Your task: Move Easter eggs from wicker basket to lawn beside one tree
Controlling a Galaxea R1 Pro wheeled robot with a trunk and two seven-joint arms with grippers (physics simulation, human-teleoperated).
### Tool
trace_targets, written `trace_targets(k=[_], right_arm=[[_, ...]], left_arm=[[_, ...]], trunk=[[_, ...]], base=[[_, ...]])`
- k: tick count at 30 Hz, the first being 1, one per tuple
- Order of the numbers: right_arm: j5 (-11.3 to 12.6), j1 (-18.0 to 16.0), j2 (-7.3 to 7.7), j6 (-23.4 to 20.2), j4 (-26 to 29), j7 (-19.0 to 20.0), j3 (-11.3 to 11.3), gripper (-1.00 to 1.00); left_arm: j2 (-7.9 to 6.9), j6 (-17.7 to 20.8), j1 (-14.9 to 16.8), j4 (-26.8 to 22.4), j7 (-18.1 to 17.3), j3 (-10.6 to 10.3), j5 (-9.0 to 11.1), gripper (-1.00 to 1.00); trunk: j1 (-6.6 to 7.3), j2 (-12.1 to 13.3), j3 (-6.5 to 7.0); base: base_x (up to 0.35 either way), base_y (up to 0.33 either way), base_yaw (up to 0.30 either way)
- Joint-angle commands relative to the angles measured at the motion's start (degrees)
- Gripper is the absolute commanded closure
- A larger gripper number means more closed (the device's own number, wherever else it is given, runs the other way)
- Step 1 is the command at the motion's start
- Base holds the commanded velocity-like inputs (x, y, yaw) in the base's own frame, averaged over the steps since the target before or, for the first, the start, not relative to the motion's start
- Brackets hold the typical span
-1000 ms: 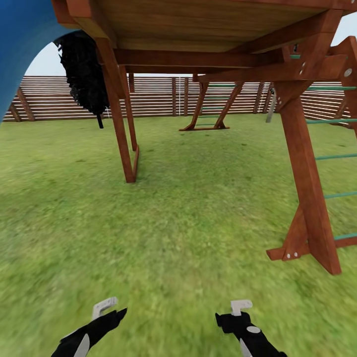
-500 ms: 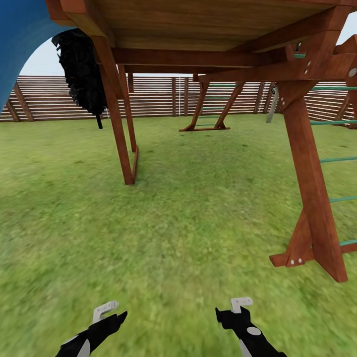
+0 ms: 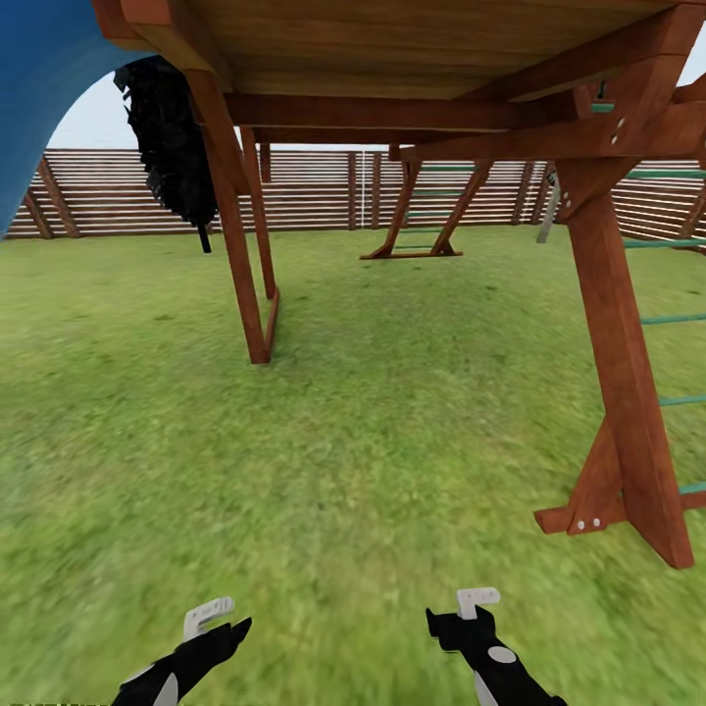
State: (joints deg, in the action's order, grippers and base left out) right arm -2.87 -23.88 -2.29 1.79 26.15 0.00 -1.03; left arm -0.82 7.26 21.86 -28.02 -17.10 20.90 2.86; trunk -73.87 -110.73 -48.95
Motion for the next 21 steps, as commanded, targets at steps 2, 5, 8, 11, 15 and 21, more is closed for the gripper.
trace_targets(k=[2, 5, 8, 11, 15, 21], right_arm=[[-0.3, 0.0, 0.01, 0.1, 0.0, 0.0, 0.0, -1.0], [-0.3, 0.0, 0.02, 0.1, 0.0, 0.0, 0.0, -1.0], [-0.2, 0.0, 0.01, 0.1, 0.0, 0.0, 0.0, -1.0], [-0.2, 0.0, 0.07, 0.1, 0.0, 0.1, 0.0, -1.0], [-0.1, 0.0, 0.07, 0.1, 0.0, 0.1, 0.1, -1.0], [-0.1, 0.0, 0.09, 0.2, 0.0, 0.1, 0.1, -1.0]], left_arm=[[0.06, 0.6, 0.0, -0.1, -0.4, 0.4, 0.3, -1.0], [0.09, 0.6, -0.1, -0.1, -0.5, 0.4, 0.3, -1.0], [0.07, 0.6, -0.2, -0.1, -0.8, 0.4, 0.4, -1.0], [0.13, 0.6, -0.2, -0.1, -0.6, 0.4, 0.6, -1.0], [0.16, 0.7, -0.2, -0.1, -0.4, 0.5, 0.7, -1.0], [0.0, 0.7, -0.2, -0.2, -0.7, 0.6, 0.8, -1.0]], trunk=[[-0.01, 0.0, -0.16], [-0.01, 0.0, -0.28], [-0.01, 0.0, -0.32], [0.21, 0.4, -0.15], [1.09, 2.0, 0.57], [2.41, 4.4, 1.65]], base=[[0.215, -0.146, 0.238], [0.191, -0.089, 0.177], [0.068, -0.025, 0.055], [0.016, -0.006, 0.013], [0.003, -0.001, 0.002], [0.0, 0.0, 0.0]])
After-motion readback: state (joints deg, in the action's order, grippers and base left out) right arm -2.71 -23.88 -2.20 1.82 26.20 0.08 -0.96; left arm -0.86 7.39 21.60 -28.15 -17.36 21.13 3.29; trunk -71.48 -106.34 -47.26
